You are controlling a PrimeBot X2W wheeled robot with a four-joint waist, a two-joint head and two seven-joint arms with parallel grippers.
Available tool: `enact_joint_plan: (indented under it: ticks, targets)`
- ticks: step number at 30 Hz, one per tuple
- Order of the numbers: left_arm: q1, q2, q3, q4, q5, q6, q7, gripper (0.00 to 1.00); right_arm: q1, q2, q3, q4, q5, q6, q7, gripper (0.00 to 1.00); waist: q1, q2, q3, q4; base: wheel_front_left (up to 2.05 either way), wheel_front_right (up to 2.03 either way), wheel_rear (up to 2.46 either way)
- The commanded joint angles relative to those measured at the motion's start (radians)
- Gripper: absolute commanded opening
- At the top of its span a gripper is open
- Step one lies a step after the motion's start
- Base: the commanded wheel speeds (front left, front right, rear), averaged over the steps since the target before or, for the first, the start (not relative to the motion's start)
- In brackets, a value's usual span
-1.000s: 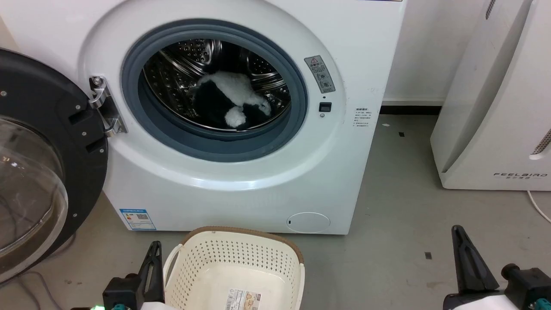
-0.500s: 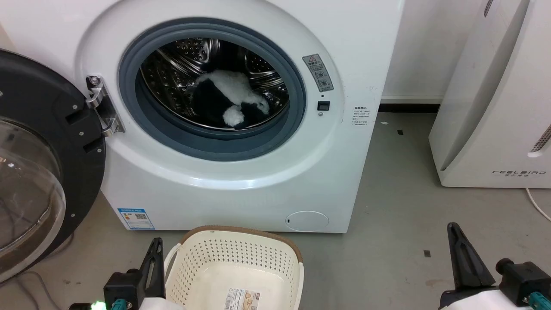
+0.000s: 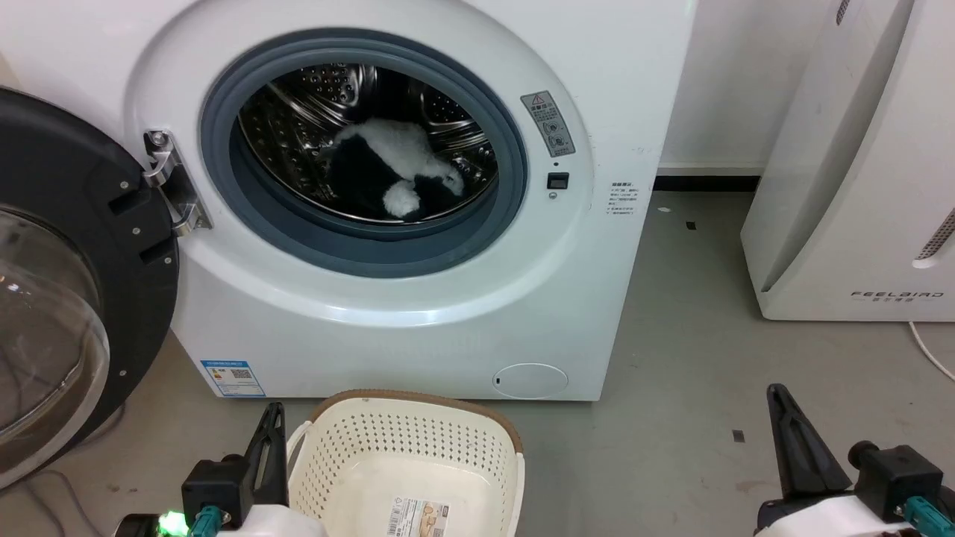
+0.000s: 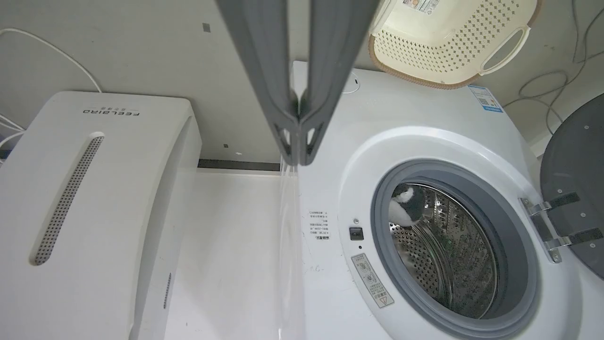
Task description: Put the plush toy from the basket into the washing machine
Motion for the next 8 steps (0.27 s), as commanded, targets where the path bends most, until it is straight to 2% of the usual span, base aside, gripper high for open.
enact_joint_plan:
  ticks: [1, 8]
  targets:
    - [-0.014, -0.001, -0.001, -0.008, 0.006, -0.003, 0.006, 0.00, -0.018, 0.000, 0.003, -0.004, -0.009, 0.000, 0.007, 0.00, 0.0000, 0.0000, 0.000, 0.000, 0.00, 0.00, 0.00]
    - [-0.019, -0.001, -0.003, -0.015, 0.008, -0.005, 0.020, 0.00, -0.024, 0.000, 0.008, -0.004, -0.019, 0.000, 0.021, 0.00, 0.0000, 0.0000, 0.003, -0.003, 0.00, 0.00, 0.00]
